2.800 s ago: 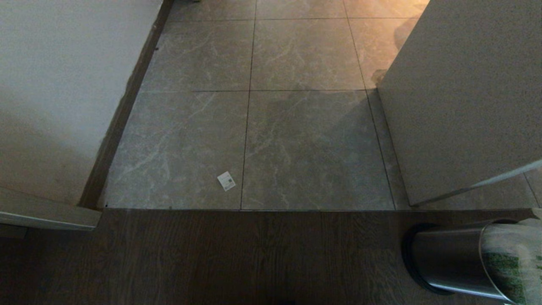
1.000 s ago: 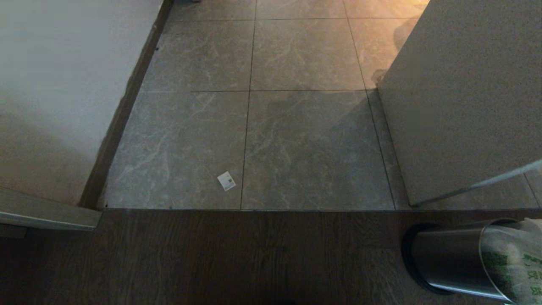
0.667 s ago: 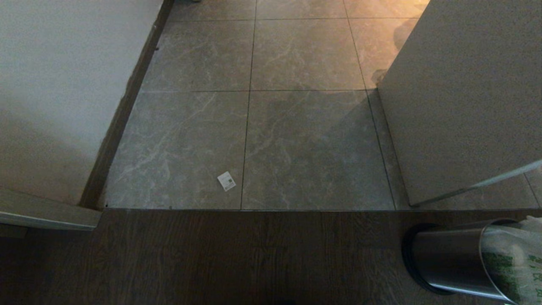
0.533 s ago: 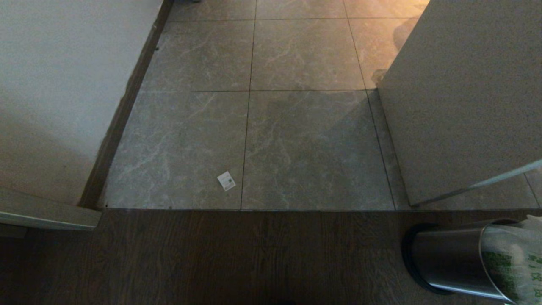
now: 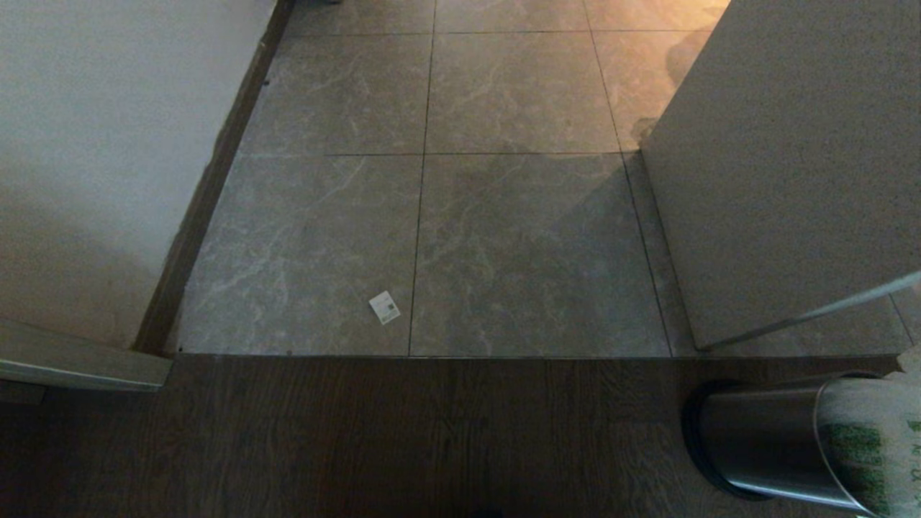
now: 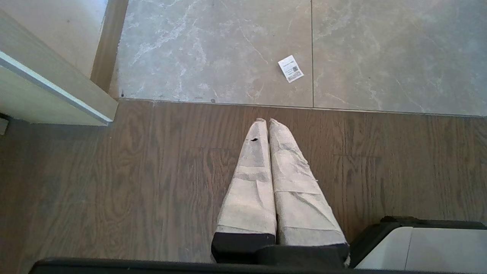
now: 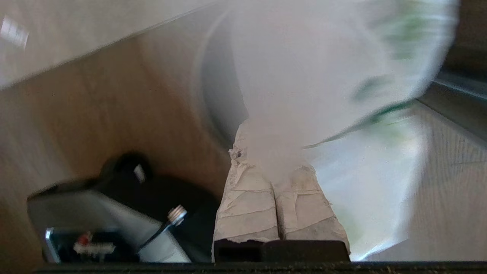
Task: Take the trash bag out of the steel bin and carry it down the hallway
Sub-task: Pick up the trash bag
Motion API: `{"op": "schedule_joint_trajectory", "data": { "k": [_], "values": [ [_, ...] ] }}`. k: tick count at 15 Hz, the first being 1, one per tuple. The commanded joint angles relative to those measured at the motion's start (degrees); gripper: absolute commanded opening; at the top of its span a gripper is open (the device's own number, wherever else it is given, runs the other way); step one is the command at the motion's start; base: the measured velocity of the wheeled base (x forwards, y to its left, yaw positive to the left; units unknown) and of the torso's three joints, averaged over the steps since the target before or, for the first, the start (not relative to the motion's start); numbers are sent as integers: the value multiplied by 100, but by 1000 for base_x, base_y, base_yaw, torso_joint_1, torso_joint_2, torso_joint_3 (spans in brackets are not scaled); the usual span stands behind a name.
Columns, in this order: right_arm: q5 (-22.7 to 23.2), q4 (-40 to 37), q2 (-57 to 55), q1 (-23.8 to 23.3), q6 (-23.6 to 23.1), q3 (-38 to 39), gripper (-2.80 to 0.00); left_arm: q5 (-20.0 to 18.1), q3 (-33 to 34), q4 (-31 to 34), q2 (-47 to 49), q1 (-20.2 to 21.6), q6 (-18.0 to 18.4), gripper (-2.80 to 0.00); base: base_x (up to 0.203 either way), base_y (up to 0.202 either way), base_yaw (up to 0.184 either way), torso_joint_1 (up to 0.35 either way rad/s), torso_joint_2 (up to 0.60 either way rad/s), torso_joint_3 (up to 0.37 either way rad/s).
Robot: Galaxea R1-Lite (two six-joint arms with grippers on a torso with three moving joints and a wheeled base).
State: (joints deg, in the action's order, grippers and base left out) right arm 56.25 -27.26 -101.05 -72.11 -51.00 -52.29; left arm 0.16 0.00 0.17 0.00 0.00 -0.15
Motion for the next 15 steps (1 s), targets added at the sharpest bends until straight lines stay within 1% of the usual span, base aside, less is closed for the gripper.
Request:
{"op": "schedule_joint_trajectory", "data": {
  "k": [1,3,5,9,12,15],
  "values": [
    [29,-627,1258,4,-478,341,-280,2,0,1,0,0,-3,-280,0,0,0,0,0,0],
    [42,-848,1247,0,-1021,452,-280,2,0,1,0,0,-3,-280,0,0,0,0,0,0],
    [10,-879,735,-13,-1261,463,-280,2,0,1,0,0,-3,-280,0,0,0,0,0,0],
    [-68,-834,-248,-202,-1325,39,-280,2,0,1,0,0,-3,-280,0,0,0,0,0,0],
    [-154,-620,-947,-257,-1273,-361,-280,2,0,1,0,0,-3,-280,0,0,0,0,0,0],
    [-441,-237,-1650,-422,-1194,-828,-280,2,0,3,0,0,-3,-280,0,0,0,0,0,0]
  ]
}}
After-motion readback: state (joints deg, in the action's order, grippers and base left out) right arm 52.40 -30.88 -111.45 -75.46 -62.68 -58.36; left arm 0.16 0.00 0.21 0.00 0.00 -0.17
